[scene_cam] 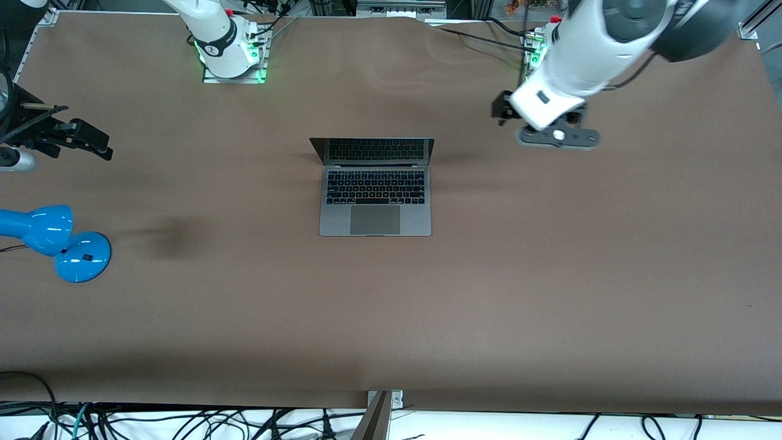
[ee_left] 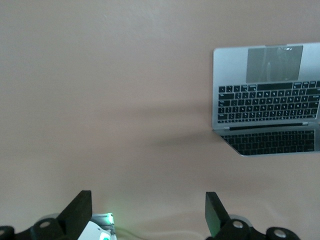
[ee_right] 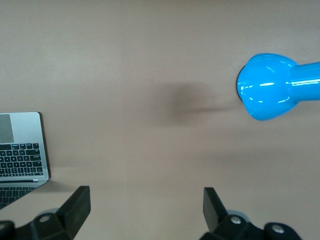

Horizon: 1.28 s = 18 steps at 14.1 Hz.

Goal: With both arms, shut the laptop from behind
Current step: 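Move the left gripper toward the laptop screen's back edge, then lower the left gripper behind the screen while the right gripper approaches it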

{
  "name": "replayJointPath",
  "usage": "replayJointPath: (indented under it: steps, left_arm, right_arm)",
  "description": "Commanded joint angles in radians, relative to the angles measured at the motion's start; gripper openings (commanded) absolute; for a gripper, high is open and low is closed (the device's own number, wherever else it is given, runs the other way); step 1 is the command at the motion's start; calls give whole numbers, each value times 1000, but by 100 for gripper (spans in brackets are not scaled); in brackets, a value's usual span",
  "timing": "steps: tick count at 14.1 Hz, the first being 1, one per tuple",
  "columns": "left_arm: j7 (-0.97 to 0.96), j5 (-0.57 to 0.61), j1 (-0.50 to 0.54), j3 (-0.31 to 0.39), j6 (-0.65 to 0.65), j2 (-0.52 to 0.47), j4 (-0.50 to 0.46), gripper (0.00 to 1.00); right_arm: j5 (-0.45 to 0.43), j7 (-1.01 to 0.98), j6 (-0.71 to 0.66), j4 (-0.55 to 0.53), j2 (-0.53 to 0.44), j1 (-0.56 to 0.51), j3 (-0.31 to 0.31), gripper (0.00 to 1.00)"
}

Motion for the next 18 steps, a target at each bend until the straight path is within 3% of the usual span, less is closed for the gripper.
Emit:
replayJointPath:
  steps: [1, 4, 10, 13, 15, 18]
  left_arm:
    - [-71, -48, 9, -58, -13, 47, 2, 100]
    - [-201, -160, -3, -98, -22, 111, 4, 99]
    - [-401, -156, -143, -103, -14, 177, 5, 98]
    - [-407, -148, -170, -103, -7, 205, 5, 90]
    - [-430, -147, -172, -103, 13, 216, 5, 75]
    - [-529, -150, -198, -104, 53, 245, 8, 26]
  right_arm:
    - [12, -3, -18, 10, -2, -1, 3, 100]
    - [12, -3, -30, 9, -2, -1, 4, 100]
    - [5, -21, -90, 9, 13, 77, 7, 100]
    - [17, -5, -249, 4, 44, 149, 7, 100]
    - [20, 0, -275, -28, 44, 204, 19, 100]
    - [69, 133, -249, -85, 33, 218, 110, 100]
